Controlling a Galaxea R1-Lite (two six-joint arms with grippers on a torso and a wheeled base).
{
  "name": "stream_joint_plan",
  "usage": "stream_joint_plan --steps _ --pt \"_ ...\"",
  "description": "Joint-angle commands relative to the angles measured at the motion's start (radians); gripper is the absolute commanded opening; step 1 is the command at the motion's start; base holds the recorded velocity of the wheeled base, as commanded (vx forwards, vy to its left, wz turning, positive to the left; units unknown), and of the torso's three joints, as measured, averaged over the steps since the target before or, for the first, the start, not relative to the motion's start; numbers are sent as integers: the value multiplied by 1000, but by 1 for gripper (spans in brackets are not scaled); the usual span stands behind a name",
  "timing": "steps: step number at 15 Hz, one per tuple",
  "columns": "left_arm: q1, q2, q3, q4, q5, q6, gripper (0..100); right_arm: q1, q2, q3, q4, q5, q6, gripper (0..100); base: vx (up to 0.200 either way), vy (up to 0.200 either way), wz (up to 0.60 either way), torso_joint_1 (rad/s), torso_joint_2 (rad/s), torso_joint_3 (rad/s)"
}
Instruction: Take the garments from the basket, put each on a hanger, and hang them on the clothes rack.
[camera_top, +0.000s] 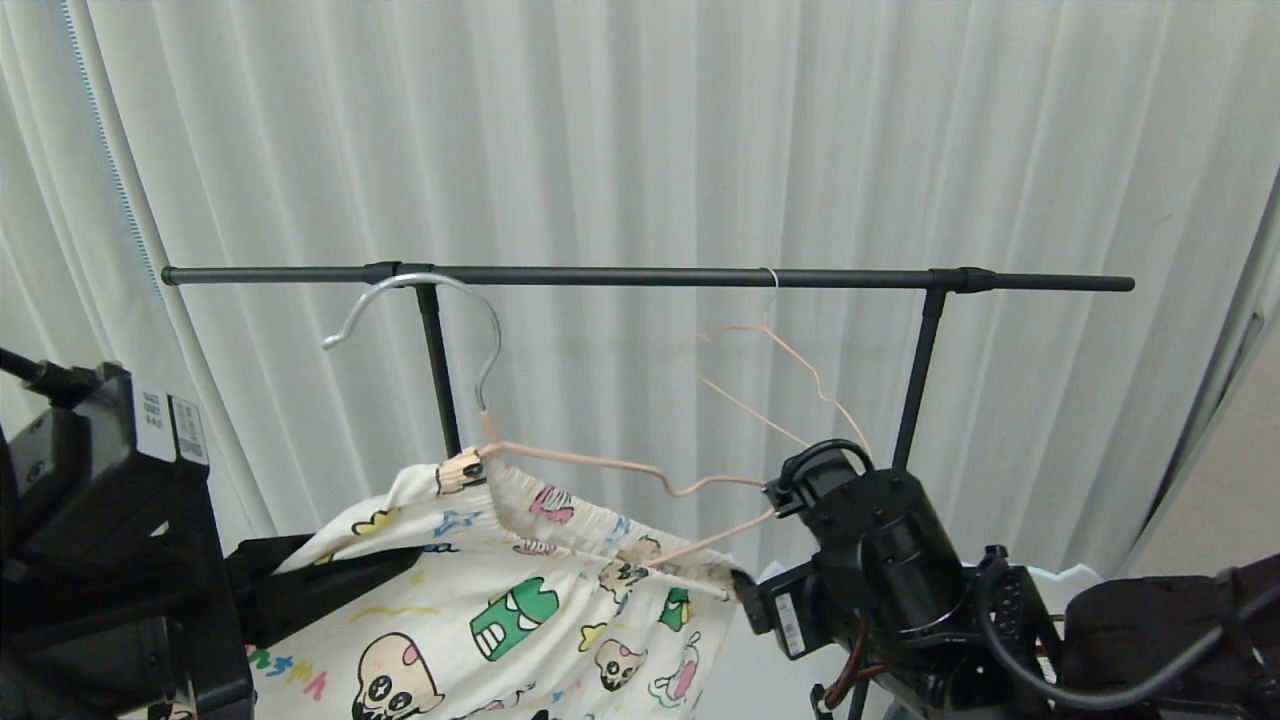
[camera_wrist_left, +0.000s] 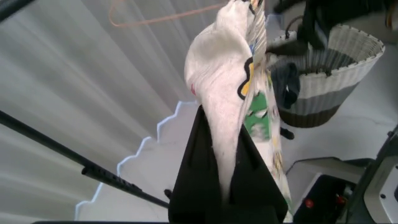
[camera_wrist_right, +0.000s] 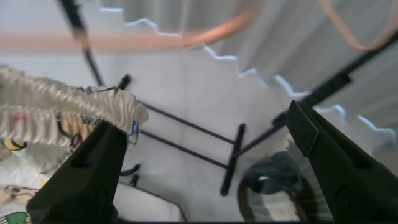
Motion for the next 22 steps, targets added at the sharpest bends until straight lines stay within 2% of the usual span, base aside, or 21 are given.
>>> stream_joint_plan --steps 1,3,7,9,10,11,12,14,16,18,20,22 --pt "2 -26 63 -2 2 1 0 -60 -82 47 4 -9 -21 100 0 0 0 0 0 0" --pt "7 -53 120 -2 2 4 0 -93 -137 86 4 -7 -69 100 0 0 0 0 0 0" --pt "7 -67 166 -2 8 16 0 -106 -180 90 4 0 -93 100 0 0 0 0 0 0" --pt "7 -38 175 -2 85 84 0 -79 -203 84 6 13 -135 100 0 0 0 0 0 0" --pt "7 -23 174 -3 96 95 0 -44 -220 81 6 42 -147 100 0 0 0 0 0 0" --pt "7 -18 172 -17 96 92 0 4 -244 83 6 103 -162 100 0 0 0 0 0 0" --pt "4 -20 174 -38 96 90 0 62 -278 83 6 203 -190 100 0 0 0 0 0 0" --pt "-13 -29 175 -40 96 90 0 104 -303 84 6 336 -278 100 0 0 0 0 0 0" --pt "-53 -33 175 -40 96 88 0 104 -298 84 6 387 -343 100 0 0 0 0 0 0" --pt "-88 -35 177 -40 96 88 0 105 -298 84 6 422 -348 100 0 0 0 0 0 0" --pt "-154 -36 197 -40 94 90 0 117 -293 89 17 450 -420 100 0 0 0 0 0 0" --pt "-239 -41 197 -40 94 90 0 125 -280 81 44 517 -483 100 0 0 0 0 0 0"
